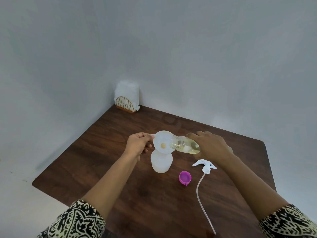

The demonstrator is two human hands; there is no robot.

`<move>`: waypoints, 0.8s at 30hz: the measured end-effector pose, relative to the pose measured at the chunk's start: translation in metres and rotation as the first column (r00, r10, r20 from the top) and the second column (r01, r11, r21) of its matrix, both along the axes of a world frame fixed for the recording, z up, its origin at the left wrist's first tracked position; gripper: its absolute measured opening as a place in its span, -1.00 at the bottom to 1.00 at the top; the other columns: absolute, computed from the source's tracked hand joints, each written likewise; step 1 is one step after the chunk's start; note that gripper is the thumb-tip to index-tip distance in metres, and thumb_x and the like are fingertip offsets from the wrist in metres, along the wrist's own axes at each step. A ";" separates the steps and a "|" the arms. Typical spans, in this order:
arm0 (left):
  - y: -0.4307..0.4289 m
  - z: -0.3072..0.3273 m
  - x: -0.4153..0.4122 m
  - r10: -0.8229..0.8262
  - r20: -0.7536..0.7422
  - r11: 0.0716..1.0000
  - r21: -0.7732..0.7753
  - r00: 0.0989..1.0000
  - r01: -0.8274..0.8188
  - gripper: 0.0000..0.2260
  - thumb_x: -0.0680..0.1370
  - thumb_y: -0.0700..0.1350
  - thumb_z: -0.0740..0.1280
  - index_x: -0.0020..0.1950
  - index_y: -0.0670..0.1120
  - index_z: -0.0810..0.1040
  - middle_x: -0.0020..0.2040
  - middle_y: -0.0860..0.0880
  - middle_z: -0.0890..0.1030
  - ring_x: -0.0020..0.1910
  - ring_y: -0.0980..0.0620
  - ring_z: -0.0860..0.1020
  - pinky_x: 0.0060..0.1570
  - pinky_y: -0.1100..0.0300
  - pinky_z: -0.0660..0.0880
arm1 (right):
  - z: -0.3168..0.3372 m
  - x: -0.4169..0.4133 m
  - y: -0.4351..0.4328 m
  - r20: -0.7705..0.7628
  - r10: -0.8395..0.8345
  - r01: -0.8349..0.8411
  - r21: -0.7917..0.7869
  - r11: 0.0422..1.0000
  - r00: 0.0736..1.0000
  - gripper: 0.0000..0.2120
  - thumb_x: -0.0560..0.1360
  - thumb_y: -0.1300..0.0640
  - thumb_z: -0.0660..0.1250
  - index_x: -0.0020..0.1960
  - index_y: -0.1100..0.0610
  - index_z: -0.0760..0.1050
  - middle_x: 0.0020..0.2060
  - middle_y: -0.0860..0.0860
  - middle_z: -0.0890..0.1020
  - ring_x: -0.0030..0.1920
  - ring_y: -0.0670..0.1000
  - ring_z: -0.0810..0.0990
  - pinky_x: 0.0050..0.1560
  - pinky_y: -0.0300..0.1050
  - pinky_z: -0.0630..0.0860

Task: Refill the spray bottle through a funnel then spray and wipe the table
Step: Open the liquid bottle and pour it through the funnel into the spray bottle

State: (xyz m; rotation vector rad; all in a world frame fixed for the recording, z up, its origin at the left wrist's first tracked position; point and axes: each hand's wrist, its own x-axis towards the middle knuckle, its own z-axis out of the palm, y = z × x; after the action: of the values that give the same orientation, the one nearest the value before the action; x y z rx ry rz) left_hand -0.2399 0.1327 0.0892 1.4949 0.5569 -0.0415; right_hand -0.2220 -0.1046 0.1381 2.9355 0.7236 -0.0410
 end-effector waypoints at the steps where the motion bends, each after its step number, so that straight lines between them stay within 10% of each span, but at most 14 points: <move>1: 0.000 0.000 0.000 0.000 0.000 1.000 0.002 1.000 0.000 -0.93 0.52 -0.18 0.40 -0.06 -0.16 0.66 -0.25 -0.09 0.64 -0.42 0.12 0.46 -0.51 0.30 0.39 | 0.000 0.000 0.000 -0.001 0.001 -0.001 -0.003 1.000 1.000 -0.38 0.40 -0.04 0.37 0.40 -0.14 0.22 0.04 -0.09 0.49 -0.03 -0.05 0.43 -0.23 -0.17 0.35; 24: 0.000 0.000 -0.001 0.007 0.005 1.000 0.010 1.000 -0.007 -0.91 0.52 -0.20 0.39 -0.04 -0.18 0.66 -0.27 -0.09 0.63 -0.42 0.12 0.46 -0.54 0.31 0.37 | 0.001 0.003 0.000 -0.001 0.025 -0.025 -0.019 1.000 1.000 -0.39 0.41 -0.01 0.36 0.40 -0.14 0.22 0.04 -0.08 0.48 -0.02 -0.03 0.43 -0.24 -0.16 0.37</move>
State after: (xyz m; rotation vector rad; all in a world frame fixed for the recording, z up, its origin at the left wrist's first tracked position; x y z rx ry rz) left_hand -0.2408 0.1325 0.0892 1.5021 0.5594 -0.0296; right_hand -0.2186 -0.1044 0.1392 2.9083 0.7550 -0.0458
